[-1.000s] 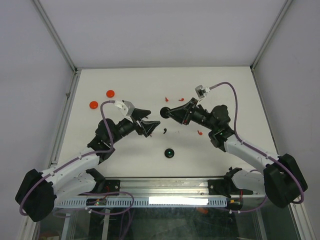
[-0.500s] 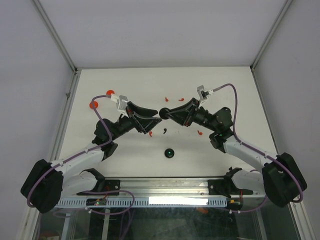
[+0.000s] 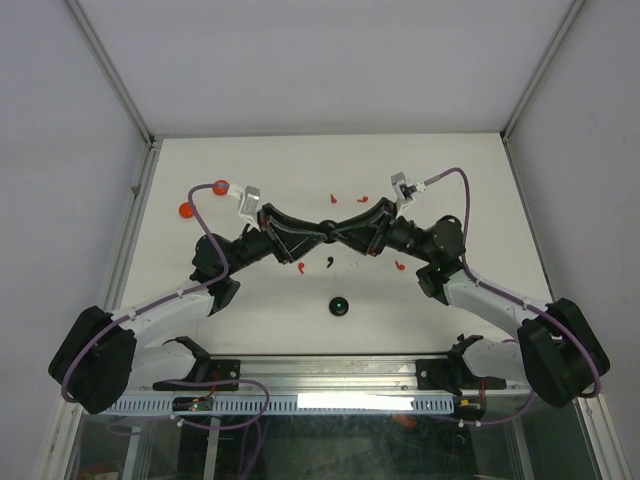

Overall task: Insert the wireless bluetooth earbuds into the charging case
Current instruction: Open the charging case.

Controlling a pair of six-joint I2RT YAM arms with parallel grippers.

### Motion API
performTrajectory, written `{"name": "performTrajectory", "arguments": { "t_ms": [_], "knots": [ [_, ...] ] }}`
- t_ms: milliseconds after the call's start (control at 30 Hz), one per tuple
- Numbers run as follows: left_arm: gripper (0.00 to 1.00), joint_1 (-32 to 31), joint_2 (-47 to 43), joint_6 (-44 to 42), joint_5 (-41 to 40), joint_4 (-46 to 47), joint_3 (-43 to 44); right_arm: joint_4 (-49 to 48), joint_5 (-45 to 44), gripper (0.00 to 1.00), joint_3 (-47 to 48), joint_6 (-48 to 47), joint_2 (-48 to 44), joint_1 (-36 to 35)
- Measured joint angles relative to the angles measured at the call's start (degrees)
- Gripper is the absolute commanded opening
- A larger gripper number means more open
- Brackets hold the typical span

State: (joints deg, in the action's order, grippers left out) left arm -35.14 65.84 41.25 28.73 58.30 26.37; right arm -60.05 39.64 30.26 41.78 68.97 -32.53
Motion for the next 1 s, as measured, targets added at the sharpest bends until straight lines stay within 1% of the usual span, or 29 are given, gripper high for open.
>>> {"name": "performTrajectory", "arguments": {
  "t_ms": [100,200,267,333,400,467,533,567,600,633,733,833,1000],
  "knots": [
    [0.24,0.0,1.2,0.7,1.2,0.5,0.6,-0.5,0.6,0.17,0.0,0.2,0.0,0.0],
    [0.08,0.3,1.6,1.4,2.4,0.9,0.8,-0.7,1.6,0.24,0.0,0.1,0.1,0.0],
    [0.00,0.4,1.6,1.3,3.0,0.6,0.9,-0.6,2.6,0.31,0.1,-0.2,0.2,0.2],
    [0.00,0.7,1.1,0.6,3.7,-1.0,1.2,0.3,3.8,0.41,0.5,-1.1,0.2,0.4],
    [0.00,0.7,0.3,-1.0,4.5,-3.8,2.1,2.5,5.6,0.47,1.5,-2.3,0.2,0.5],
    [0.00,0.7,-1.0,-3.1,5.1,-7.1,3.3,5.9,7.6,0.47,2.8,-4.6,0.0,0.5],
    [0.00,0.7,-2.7,-6.2,6.3,-12.3,5.3,10.7,9.2,0.47,4.0,-6.7,-0.9,0.5],
    [0.00,0.7,-3.3,-7.4,6.6,-14.4,6.3,13.2,9.5,0.57,4.6,-7.5,-1.5,0.6],
    [0.00,0.7,-3.9,-9.2,7.4,-17.4,7.7,16.2,9.9,0.57,5.4,-8.0,-2.3,0.7],
    [0.00,0.7,-4.4,-11.0,7.8,-20.3,9.0,19.6,10.8,0.59,6.4,-10.3,-3.1,0.8],
    [0.00,0.7,-5.2,-17.2,9.8,-30.3,13.8,29.2,13.2,0.59,10.0,-19.0,-5.1,0.9],
    [0.00,0.7,-5.2,-24.1,12.0,-41.9,19.2,36.6,14.5,0.59,12.4,-26.7,-7.2,0.9],
    [0.00,0.7,-4.4,-32.9,15.0,-55.6,25.7,43.3,16.0,0.59,13.5,-34.6,-9.1,0.9]
  ]
}}
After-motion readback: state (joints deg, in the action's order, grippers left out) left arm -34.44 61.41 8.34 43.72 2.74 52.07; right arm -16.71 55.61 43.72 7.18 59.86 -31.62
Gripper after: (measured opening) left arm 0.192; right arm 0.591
